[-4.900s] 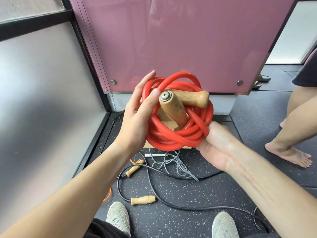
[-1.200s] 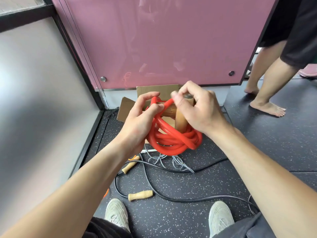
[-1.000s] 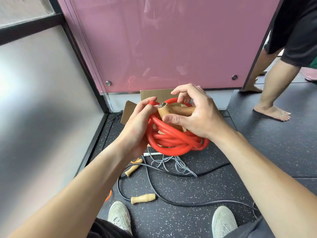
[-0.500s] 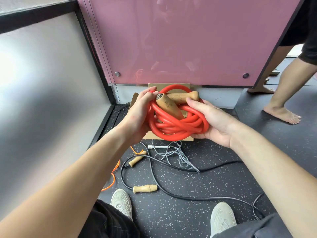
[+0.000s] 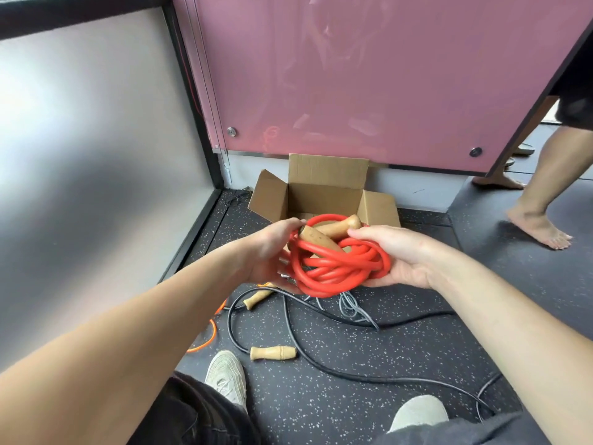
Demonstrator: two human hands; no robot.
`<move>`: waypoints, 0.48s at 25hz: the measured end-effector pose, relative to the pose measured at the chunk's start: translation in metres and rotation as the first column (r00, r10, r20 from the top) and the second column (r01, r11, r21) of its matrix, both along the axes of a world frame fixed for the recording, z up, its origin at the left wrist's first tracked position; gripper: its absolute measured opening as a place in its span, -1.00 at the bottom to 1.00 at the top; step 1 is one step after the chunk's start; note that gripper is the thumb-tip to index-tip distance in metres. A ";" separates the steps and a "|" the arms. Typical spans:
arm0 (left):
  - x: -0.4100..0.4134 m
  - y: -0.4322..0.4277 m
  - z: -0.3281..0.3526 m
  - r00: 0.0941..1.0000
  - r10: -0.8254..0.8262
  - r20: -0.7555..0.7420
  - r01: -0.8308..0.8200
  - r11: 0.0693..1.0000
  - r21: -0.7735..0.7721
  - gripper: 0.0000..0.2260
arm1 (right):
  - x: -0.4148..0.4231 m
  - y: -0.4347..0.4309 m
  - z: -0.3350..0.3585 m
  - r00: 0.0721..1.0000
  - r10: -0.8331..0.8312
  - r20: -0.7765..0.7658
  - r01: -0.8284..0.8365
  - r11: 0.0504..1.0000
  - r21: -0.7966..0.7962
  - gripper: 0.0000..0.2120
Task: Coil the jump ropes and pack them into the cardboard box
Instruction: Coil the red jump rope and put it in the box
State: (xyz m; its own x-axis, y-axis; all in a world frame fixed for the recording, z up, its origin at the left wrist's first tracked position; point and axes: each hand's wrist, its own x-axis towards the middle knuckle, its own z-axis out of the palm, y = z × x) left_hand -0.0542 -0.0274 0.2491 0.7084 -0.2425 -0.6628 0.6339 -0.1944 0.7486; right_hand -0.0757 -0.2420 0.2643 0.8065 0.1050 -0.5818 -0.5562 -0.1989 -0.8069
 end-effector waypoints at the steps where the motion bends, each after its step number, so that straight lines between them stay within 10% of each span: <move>1: 0.006 0.001 -0.003 1.000 0.006 0.010 -0.006 1.000 -0.004 -0.62 | 0.008 0.002 -0.003 1.000 -0.002 -0.004 0.002 1.000 0.004 -0.73; 12: 0.226 -0.008 -0.154 0.935 0.296 0.197 -0.296 0.955 -0.027 -0.66 | 0.242 0.002 -0.157 0.963 -0.216 0.160 0.206 0.975 0.076 -0.67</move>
State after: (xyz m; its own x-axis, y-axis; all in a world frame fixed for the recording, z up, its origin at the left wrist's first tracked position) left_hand 0.1717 -0.0358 0.0946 0.8643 -0.0004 -0.5029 0.5028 -0.0228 0.8641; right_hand 0.1664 -0.2396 0.1070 0.8990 -0.0485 -0.4352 -0.4371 -0.0409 -0.8985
